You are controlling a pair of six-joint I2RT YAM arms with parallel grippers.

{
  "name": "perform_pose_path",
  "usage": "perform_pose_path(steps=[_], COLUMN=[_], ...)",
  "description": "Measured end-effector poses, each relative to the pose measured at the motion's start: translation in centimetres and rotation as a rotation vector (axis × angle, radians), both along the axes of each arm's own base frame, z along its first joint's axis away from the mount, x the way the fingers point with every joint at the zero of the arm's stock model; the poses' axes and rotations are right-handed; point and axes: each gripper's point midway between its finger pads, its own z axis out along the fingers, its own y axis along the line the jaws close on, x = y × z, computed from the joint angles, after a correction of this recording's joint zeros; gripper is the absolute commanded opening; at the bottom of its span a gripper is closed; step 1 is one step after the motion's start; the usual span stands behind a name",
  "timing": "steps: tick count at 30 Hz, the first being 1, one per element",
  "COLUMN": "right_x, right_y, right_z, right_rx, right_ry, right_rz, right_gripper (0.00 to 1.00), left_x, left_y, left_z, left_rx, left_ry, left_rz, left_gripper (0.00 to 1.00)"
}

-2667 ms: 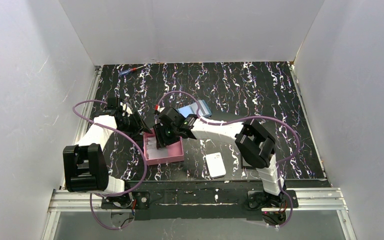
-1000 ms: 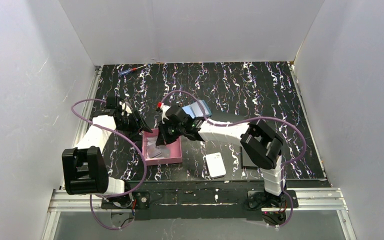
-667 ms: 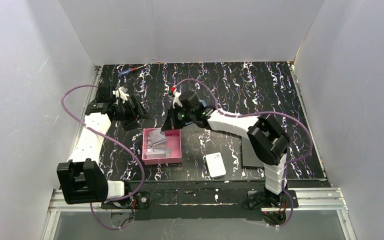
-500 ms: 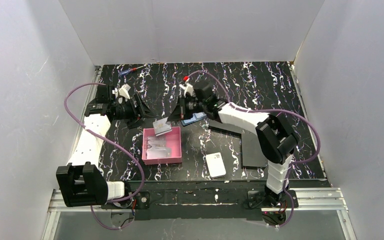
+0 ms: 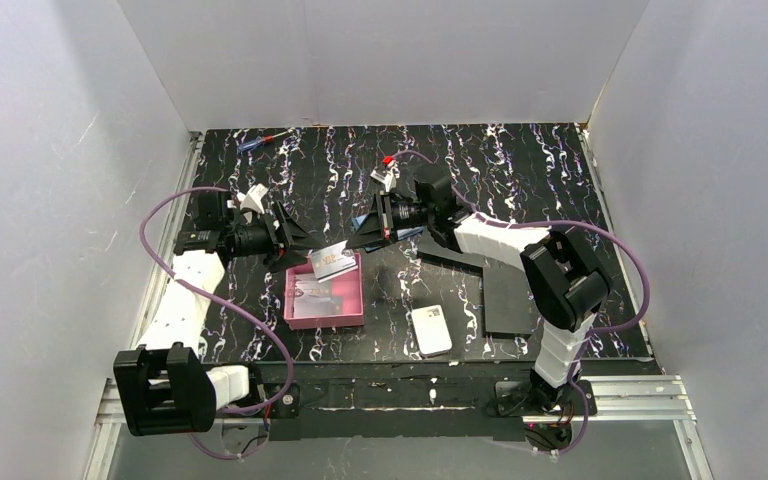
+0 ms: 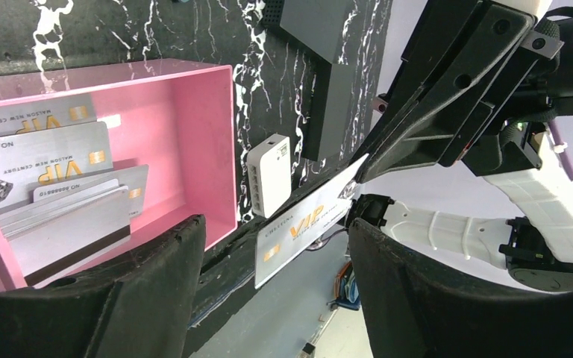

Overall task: Put the credit cards into the card holder
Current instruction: Pick up the credit card from the storage box, then place the credit card in the storage box.

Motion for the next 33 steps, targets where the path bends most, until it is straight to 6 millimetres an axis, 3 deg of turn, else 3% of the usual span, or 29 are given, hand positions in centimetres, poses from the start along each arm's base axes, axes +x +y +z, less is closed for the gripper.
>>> perform_pose_path(steps=[9,33], right_x=[0.1,-0.5], right_y=[0.1,0.2], right_z=[0.4,-1.6], right_rx=[0.015,-0.053], right_ry=[-0.005,-0.017], right_rz=[-0.002,0.002], right_gripper=[0.01,0.01], left_x=[-0.4,-0.8], left_y=[-0.9,-0.8], left_z=[0.7,2.2], left_rx=[-0.094,-0.061], left_ry=[0.016,-0.03], left_rz=[-0.012,-0.012], left_gripper=[0.67,0.67])
